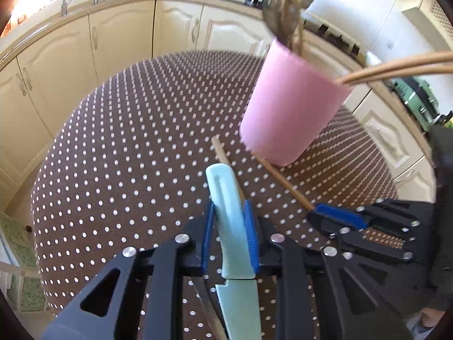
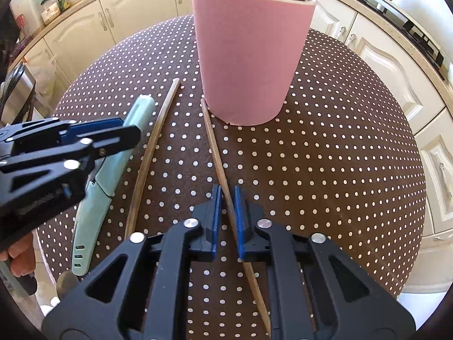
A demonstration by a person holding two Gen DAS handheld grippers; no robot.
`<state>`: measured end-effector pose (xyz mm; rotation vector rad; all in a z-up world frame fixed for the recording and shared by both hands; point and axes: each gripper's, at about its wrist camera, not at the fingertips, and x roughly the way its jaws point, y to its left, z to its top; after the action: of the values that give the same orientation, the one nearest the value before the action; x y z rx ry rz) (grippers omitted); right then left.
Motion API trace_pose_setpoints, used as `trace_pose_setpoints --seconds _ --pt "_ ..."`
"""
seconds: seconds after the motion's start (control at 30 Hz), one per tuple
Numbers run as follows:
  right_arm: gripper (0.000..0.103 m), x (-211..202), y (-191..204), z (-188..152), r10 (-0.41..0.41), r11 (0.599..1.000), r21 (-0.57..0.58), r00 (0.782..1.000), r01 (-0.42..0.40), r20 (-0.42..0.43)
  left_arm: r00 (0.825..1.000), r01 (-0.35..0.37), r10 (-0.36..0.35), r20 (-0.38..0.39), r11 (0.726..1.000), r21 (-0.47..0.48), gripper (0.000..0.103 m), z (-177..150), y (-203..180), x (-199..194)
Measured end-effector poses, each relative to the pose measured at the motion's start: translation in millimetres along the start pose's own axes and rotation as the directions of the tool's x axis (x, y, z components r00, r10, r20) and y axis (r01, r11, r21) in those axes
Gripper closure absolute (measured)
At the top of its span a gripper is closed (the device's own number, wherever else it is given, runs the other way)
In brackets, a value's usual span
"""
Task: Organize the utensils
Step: 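Lift the light blue knife and the chopstick above the pink cup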
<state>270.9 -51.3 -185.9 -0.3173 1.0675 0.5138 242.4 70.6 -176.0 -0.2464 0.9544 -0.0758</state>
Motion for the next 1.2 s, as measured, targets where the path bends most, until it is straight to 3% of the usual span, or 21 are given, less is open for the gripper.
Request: trace_pose_setpoints --seconds 0.2,0.4,0.6,0.8,1.13,1.2 --pt "0.096 -11 2 -11 0.078 0.996 0.027 0.993 -0.081 0.088 0.989 0.048 -0.048 0.137 0.999 0.004 0.083 0 -1 -43" --pt "0.098 -42 2 -23 0.144 0.988 0.028 0.961 -0.155 0.238 0.962 0.079 -0.084 0.258 0.996 0.028 0.083 -5 -7 -85" --pt "0.098 -81 -2 -36 0.167 0.979 0.034 0.893 -0.199 0.419 0.936 0.117 -0.127 0.33 0.992 0.051 0.084 -13 -12 -107" --pt "0.098 -118 -13 -51 0.104 0.984 0.053 0.795 -0.169 0.598 0.917 0.143 -0.159 0.366 0.987 0.072 0.084 -16 -17 -117" --pt "0.098 -151 -27 -59 0.025 0.981 0.112 0.681 -0.156 0.732 0.896 0.153 -0.18 0.406 0.983 0.099 0.084 -5 -28 -122" --pt "0.098 -155 -32 -55 0.003 0.982 0.125 0.666 -0.145 0.746 0.892 0.154 -0.182 0.414 0.983 0.102 0.084 -1 -30 -124"
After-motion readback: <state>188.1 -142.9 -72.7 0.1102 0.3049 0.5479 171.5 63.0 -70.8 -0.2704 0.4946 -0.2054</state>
